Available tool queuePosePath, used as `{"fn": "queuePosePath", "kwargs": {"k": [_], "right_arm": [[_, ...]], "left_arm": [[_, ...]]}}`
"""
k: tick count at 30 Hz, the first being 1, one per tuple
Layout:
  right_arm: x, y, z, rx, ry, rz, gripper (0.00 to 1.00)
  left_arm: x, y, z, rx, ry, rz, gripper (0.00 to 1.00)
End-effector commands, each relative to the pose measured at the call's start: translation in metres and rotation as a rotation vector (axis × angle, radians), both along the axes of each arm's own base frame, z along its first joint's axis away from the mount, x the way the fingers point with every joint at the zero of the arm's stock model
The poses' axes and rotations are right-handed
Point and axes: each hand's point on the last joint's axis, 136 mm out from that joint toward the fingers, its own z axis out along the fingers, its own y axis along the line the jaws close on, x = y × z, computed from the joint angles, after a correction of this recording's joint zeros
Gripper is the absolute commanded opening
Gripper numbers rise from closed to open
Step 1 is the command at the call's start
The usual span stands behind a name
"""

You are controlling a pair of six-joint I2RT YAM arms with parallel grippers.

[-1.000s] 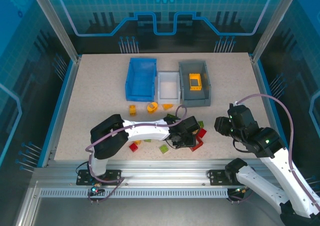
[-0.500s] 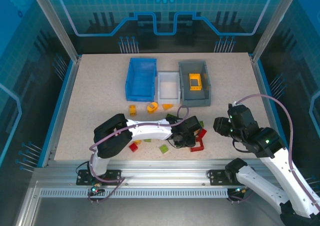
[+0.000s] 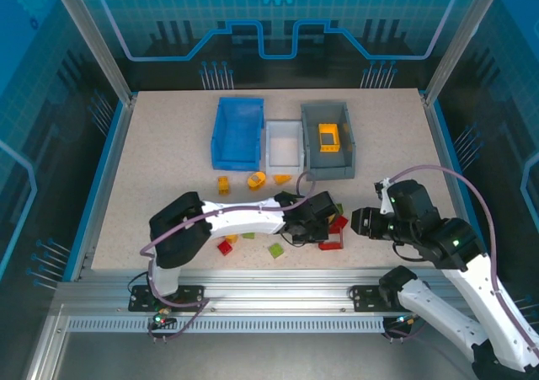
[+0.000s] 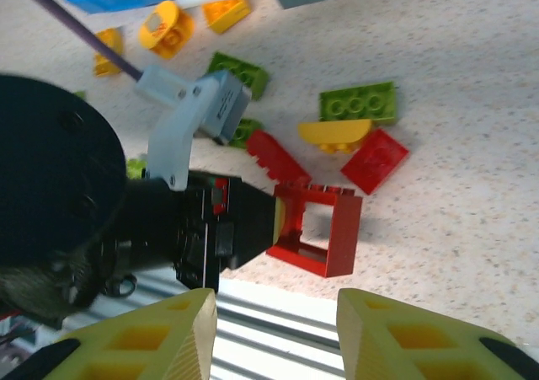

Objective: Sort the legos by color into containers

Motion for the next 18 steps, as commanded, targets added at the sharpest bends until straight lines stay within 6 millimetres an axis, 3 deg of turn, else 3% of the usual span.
{"fn": "queuePosePath", "kwargs": {"k": [1,4,10,14,18], "right_arm": [[-0.015,0.012,0.023,0.071,-0.027,0.105,0.43],[-0.003,0.027,0.039,0.109,-0.095,0.168,0.43],[0.049,0.074,0.057,0.080,-0.261,0.298,0.44],[0.088,0.113,0.074,0.020,-0.397,0.345,0.45],[0.126,0.147,0.092,0.058,-0.512,0.324,0.46]], "left_arm": [[0.014,0.025,0.046,0.005,-0.101,0.016,0.00],[0.043,0.060,0.077,0.028,-0.167,0.058,0.00],[0.121,0.172,0.120,0.166,-0.255,0.162,0.00],[0.183,0.236,0.126,0.259,-0.327,0.231,0.00],[0.243,0.268,0.123,0.310,-0.381,0.272,0.00]]}}
